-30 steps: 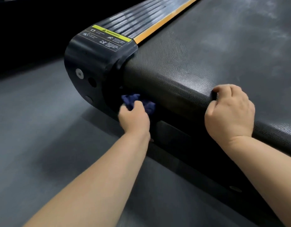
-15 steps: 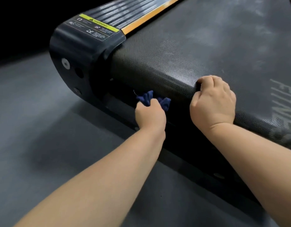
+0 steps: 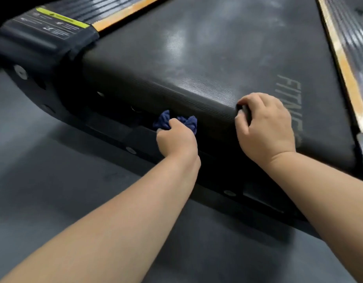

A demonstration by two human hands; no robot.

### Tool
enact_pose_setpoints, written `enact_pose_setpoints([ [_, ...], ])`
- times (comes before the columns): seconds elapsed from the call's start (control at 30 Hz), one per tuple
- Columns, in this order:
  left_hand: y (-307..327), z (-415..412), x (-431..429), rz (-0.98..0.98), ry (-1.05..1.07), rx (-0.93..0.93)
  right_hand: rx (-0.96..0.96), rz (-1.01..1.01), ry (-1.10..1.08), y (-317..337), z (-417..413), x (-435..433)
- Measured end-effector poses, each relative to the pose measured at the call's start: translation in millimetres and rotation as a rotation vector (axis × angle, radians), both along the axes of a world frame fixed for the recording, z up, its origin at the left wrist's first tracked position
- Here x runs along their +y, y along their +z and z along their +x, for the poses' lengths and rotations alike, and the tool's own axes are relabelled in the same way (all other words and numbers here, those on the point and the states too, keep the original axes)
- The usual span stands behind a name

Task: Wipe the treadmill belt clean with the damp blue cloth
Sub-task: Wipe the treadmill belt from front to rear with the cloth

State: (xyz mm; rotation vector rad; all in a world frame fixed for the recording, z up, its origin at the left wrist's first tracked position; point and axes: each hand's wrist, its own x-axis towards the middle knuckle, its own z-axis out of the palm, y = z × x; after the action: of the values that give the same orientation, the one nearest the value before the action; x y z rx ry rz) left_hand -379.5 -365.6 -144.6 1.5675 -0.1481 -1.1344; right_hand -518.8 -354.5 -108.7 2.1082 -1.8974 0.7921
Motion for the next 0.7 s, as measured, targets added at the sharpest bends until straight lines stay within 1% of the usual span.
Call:
enact_pose_setpoints([
  [0.1,-2,-24,12,0.025,-0.045,-0.001,0.139,-0.030,0.012,-1,-41,13],
  [0.17,-1,-41,21,0.031,-0.088,-0.002,0.254,-0.026,-0.047,3,-77,23],
  [0.2,-1,-51,26,0.043,-0.108,0.012,0.268,-0.011,-0.080,7,-92,27],
  [0.23,-3,-60,28,0.059,-0.129,0.047,0.252,0.002,-0.105,11,-104,31],
  [0.3,-8,-78,35,0.066,-0.156,0.188,0.218,-0.012,-0.121,16,-117,37],
  [0.37,-9,-103,46,0.021,-0.216,0.312,0.231,-0.030,-0.122,17,-120,41],
  [0.43,-7,-126,59,0.005,-0.312,0.347,0.217,-0.029,-0.149,21,-124,47],
  [0.53,-18,-146,64,-0.006,-0.312,0.338,0.188,-0.044,-0.201,29,-148,59],
  [0.6,-15,-158,71,-0.027,-0.371,0.362,0.186,-0.049,-0.250,34,-171,70],
  [0.67,-12,-176,80,-0.043,-0.467,0.390,0.132,-0.029,-0.296,34,-189,82],
  [0.7,-14,-184,82,-0.026,-0.467,0.379,0.091,-0.022,-0.301,32,-194,87],
])
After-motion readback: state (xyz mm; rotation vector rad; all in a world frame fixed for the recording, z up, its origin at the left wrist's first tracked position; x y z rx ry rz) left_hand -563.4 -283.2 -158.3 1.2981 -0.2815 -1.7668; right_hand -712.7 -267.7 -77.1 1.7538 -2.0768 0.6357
